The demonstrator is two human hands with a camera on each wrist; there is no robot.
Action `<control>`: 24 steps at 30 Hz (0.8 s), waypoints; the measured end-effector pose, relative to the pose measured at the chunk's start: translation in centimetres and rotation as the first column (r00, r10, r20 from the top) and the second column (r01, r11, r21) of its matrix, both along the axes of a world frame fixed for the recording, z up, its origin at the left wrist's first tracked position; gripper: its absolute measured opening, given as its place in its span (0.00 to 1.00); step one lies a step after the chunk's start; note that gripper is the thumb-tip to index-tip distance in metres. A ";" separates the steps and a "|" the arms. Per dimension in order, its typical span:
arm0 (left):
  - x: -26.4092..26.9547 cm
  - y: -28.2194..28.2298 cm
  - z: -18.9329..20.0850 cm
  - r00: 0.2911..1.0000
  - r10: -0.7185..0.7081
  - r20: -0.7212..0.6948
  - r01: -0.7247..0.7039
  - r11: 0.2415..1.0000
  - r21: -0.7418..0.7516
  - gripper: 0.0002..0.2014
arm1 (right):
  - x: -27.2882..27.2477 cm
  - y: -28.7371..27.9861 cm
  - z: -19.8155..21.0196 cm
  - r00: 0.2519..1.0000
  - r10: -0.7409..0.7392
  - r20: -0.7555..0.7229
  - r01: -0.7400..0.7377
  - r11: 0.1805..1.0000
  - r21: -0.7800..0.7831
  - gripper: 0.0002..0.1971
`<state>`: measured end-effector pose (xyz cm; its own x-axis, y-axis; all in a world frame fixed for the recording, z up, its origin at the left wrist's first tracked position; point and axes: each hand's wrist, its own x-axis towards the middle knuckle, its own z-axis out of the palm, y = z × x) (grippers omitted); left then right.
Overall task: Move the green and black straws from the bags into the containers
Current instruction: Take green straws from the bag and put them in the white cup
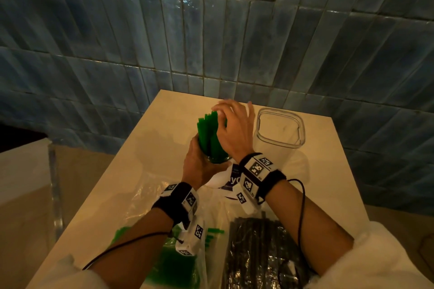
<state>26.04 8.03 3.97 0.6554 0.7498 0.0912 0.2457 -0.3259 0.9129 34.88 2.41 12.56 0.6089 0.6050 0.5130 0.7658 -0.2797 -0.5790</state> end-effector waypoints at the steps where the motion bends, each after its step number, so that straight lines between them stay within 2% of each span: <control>1: 0.0 0.0 0.1 1.000 0.003 0.001 -0.003 1.000 0.002 0.49 | 0.3 0.0 -0.1 0.999 -0.050 0.015 0.050 0.998 -0.048 0.16; 3: 0.1 0.0 0.2 1.000 -0.001 -0.009 0.001 1.000 0.002 0.49 | 0.1 -0.1 0.1 0.991 -0.066 -0.113 0.058 0.996 -0.072 0.20; 5: 0.1 0.1 0.0 1.000 -0.009 -0.011 0.009 1.000 -0.008 0.48 | -0.6 -0.2 0.1 0.971 0.017 -0.240 -0.030 0.998 -0.047 0.28; 7: 0.1 0.2 -0.1 1.000 -0.018 -0.017 0.018 1.000 -0.006 0.48 | -1.7 -0.4 -0.1 0.966 0.162 -0.200 -0.178 0.982 -0.065 0.29; 9: 0.0 0.3 -0.5 1.000 -0.026 -0.004 0.026 1.000 -0.009 0.47 | -1.8 -0.4 -0.5 0.962 0.230 -0.149 -0.242 0.968 -0.064 0.25; 11: -0.1 0.2 -0.4 1.000 -0.027 0.004 0.028 0.999 -0.042 0.47 | -0.9 -0.3 -0.6 0.970 0.145 -0.194 -0.152 0.988 -0.026 0.19; 13: 0.0 0.2 -0.2 1.000 -0.020 0.004 0.020 0.998 -0.056 0.47 | 0.0 -0.3 -0.4 0.963 0.079 -0.258 -0.093 0.995 -0.040 0.19; 16: -0.2 0.4 -0.2 0.998 -0.056 0.016 0.056 0.998 0.006 0.47 | -0.4 -0.6 -0.3 0.956 0.245 -0.160 -0.280 0.924 -0.260 0.22; 18: -0.4 0.3 0.0 0.998 -0.065 -0.014 0.066 0.998 0.023 0.46 | -0.6 -1.0 -0.1 0.963 0.258 -0.074 -0.268 0.908 -0.322 0.25; 21: -0.6 0.4 0.7 0.993 -0.095 -0.075 0.099 0.994 0.054 0.51 | -0.7 -2.1 0.7 0.983 0.177 -0.056 -0.186 0.949 -0.254 0.24; 22: -0.7 0.6 0.6 0.987 -0.122 -0.109 0.128 0.990 0.051 0.57 | -1.0 -2.7 0.9 0.983 0.176 -0.057 -0.184 0.963 -0.197 0.23; 24: -1.6 0.9 1.0 0.966 -0.156 -0.205 0.158 0.987 -0.006 0.69 | -2.3 -4.3 0.9 0.986 0.157 -0.051 -0.156 0.988 0.019 0.20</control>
<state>24.47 8.95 5.02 0.7703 0.6358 -0.0495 0.3715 -0.3843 0.8452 32.59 -1.93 13.43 0.5337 0.6876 0.4923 0.7679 -0.1500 -0.6228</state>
